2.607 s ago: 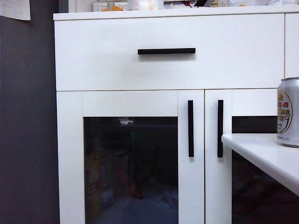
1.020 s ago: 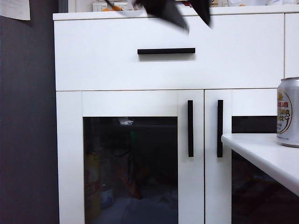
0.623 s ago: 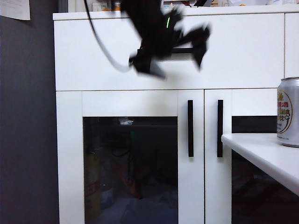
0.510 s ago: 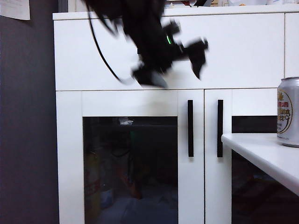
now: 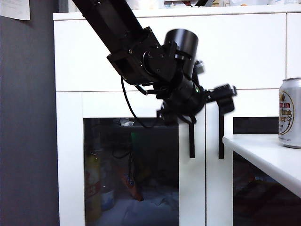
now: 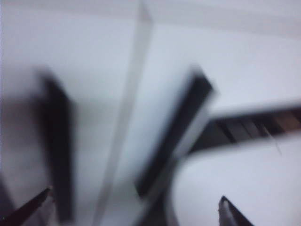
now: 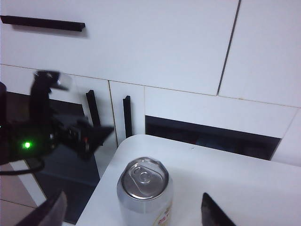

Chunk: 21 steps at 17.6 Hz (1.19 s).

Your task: Open the left door of the white cabinet, pick up a can of beverage from the table on the right, place it inside the cabinet, and finally close the cabinet door.

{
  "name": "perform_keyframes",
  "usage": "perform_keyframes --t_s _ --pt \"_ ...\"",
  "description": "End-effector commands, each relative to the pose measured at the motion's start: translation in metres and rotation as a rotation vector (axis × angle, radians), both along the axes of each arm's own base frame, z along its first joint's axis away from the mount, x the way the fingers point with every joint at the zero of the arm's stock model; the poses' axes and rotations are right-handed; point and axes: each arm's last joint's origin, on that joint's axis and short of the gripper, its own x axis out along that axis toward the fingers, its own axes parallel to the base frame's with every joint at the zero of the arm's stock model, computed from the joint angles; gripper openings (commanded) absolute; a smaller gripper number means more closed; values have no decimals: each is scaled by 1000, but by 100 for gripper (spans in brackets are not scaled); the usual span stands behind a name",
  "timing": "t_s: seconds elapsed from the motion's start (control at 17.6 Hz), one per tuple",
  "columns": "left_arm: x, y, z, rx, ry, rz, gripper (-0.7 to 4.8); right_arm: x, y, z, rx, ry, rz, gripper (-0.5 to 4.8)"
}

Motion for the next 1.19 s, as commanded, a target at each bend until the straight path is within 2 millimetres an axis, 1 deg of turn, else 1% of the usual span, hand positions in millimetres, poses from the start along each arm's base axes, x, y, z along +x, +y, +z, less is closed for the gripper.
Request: perform_keyframes --t_s 0.06,0.34,0.68,0.85,0.91,1.08,1.19 --pt "3 0 7 -32 -92 101 479 1 -1 2 -28 -27 -26 368" --pt "6 -3 -14 -8 -93 99 479 1 -1 -2 -31 -5 -37 368" --pt "8 -2 -9 -29 -135 145 479 1 -2 -7 -45 41 -64 368" --pt "9 0 -4 -57 -176 227 479 1 -2 -8 -66 37 -59 368" --pt "11 1 -6 -73 -189 235 479 3 -2 -11 -66 43 -59 368" --pt "15 -1 -22 -92 -198 209 479 8 -2 -22 -65 40 -58 368" --pt "14 -2 -27 -51 -211 200 479 11 -2 -27 -58 37 -59 368"
